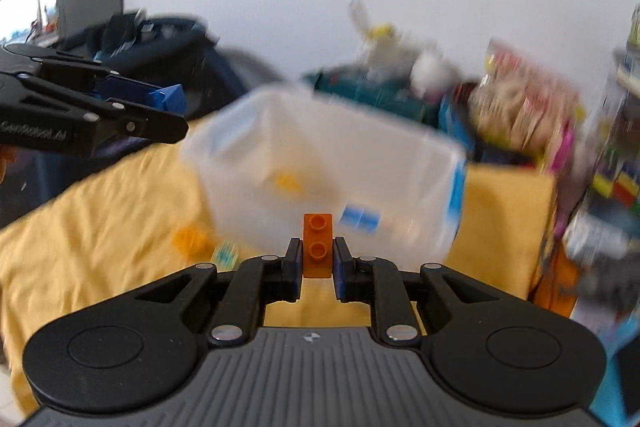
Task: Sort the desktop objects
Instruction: 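Carry both blocks over the clear bin and open both tools to drop them, then move the left tool back to the blanket and grasp the green brick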
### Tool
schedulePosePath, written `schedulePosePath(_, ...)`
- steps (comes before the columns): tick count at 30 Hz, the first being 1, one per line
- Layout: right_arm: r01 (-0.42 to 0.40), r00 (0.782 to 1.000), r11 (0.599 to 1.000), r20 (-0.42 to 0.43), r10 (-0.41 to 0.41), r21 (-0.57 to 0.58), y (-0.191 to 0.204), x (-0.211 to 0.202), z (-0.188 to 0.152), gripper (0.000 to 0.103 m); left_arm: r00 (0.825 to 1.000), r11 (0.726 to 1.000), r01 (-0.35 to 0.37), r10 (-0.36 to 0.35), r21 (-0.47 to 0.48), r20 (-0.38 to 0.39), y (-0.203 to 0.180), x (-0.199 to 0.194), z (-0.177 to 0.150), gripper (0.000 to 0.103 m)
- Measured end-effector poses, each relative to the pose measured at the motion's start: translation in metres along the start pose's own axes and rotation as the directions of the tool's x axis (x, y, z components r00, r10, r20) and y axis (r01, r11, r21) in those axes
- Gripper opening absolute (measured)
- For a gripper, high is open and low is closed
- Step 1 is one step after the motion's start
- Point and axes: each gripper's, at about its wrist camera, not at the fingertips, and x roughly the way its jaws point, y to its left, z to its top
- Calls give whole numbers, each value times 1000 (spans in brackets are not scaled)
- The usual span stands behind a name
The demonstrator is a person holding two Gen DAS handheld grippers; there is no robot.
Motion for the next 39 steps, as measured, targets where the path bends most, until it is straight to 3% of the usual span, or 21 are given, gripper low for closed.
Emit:
schedulePosePath(5,55,998,997,34,-56,46,-15,30,45,17,999,1000,-23,23,-3,-41,6,48,15,47)
schedulePosePath(9,89,996,992,-17,-88,88,-25,58,53,18,989,999,-41,42,15,-142,4,87,-3,47)
schedulePosePath(11,98,994,989,-63,-92,110,-28,73,48,18,980,996,-69,78,58,-181,-3,95,-13,57)
schedulePosePath(14,107,989,986,-114,-93,128,-29,87,36,34,985,993,-49,67,112,-161,-11,87,-21,66)
schedulePosePath(17,101,991,988,-96,-90,113,-25,82,28,35,987,991,-55,72,122,-142,-15,72,-23,66)
schedulePosePath(22,78,997,992,-17,-77,102,-16,58,25,44,996,997,-36,41,64,-78,-21,24,-32,75)
schedulePosePath(25,62,996,997,60,-65,53,-3,35,21,54,995,999,-28,31,34,-93,-22,3,-55,76)
schedulePosePath(30,16,998,999,59,-19,51,18,13,-12,55,975,1000,-27,24,-11,-222,-24,-12,-124,76)
schedulePosePath(34,-33,997,994,-65,40,105,30,24,-61,56,955,998,39,-50,-44,-292,-30,-25,-174,76)
schedulePosePath(36,-54,987,982,-142,80,181,30,32,-87,55,942,998,62,-57,6,-331,-39,-29,-193,76)
schedulePosePath(39,-40,979,975,-185,82,220,32,33,-109,55,930,992,71,-27,108,-366,-47,-26,-206,74)
